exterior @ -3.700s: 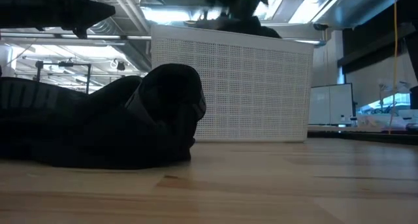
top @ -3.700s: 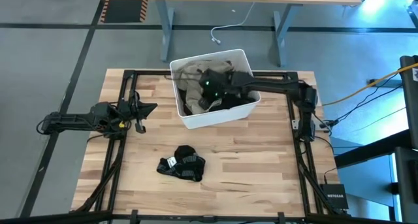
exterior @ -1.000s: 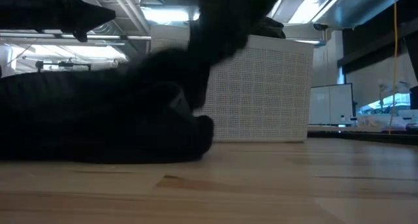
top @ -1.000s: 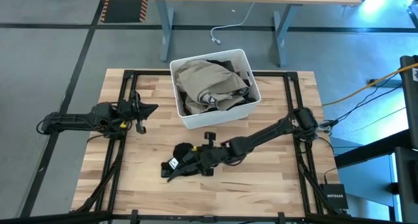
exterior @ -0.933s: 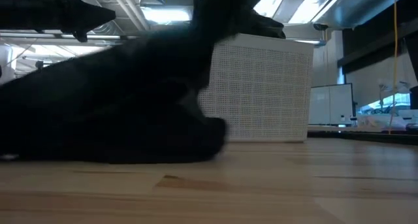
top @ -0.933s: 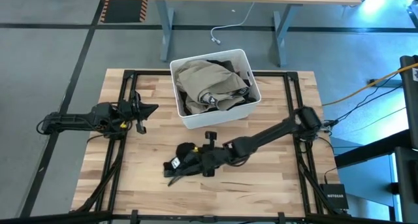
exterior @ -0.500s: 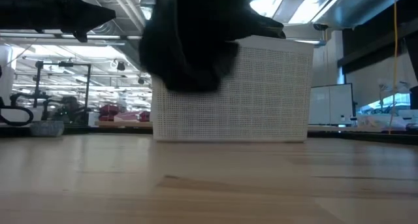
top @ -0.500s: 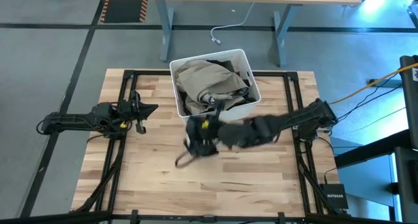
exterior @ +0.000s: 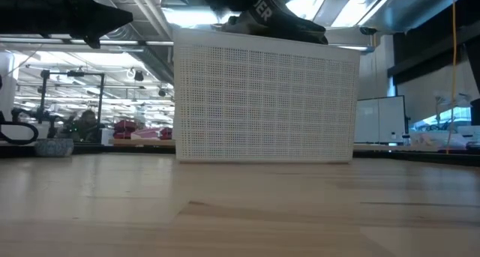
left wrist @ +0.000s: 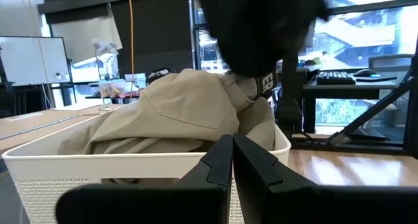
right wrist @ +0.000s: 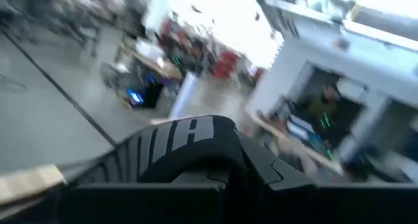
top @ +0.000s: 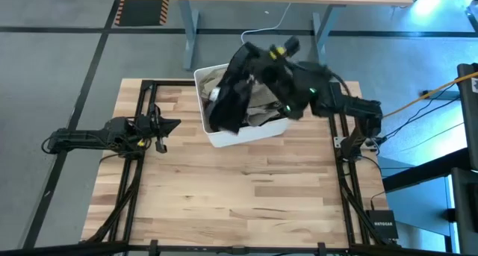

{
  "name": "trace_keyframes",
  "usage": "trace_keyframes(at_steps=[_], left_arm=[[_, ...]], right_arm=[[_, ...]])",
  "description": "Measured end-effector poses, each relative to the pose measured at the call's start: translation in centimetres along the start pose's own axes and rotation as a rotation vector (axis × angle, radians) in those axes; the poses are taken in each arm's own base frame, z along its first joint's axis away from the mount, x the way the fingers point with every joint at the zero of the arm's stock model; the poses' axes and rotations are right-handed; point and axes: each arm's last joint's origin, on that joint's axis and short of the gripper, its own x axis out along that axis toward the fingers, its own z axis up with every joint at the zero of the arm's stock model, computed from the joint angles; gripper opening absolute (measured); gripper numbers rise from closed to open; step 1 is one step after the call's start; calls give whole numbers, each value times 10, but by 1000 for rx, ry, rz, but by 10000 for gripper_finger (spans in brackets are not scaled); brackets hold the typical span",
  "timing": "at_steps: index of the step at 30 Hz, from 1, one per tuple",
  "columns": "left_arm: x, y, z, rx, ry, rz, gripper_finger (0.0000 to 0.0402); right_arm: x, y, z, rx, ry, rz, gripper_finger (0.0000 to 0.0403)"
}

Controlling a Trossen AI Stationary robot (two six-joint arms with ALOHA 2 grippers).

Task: Sort clothes
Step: Put the black boxer into the white bin, then return to Home Position

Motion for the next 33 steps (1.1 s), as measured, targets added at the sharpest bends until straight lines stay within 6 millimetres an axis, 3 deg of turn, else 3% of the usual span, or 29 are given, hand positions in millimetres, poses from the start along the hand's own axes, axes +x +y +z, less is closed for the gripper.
trace_keyframes(at_steps=[4,9,14,17,20,23,30,33], left_arm=[[0,0,0,-2,1,0,8],[0,0,0,1,4,0,8],[0,0,-1,-3,8,-1,8],[0,0,-1,-14,12,-1,8],[0,0,-3,-53,30,-2,8],[0,0,-4,-55,39,-3,8],[0,0,-4,-85,39,-3,8],[0,0,-4,-90,39,-3,8]], right_arm=[[17,2,-24,38,120,18,25],[37,15,-70,112,333,87,47],[42,18,-110,122,585,179,106],[38,17,-122,102,713,311,149],[27,3,-117,77,738,299,182],[7,-19,-96,112,652,270,199],[-45,-56,-63,187,512,323,206],[-66,-59,-60,182,496,394,206]])
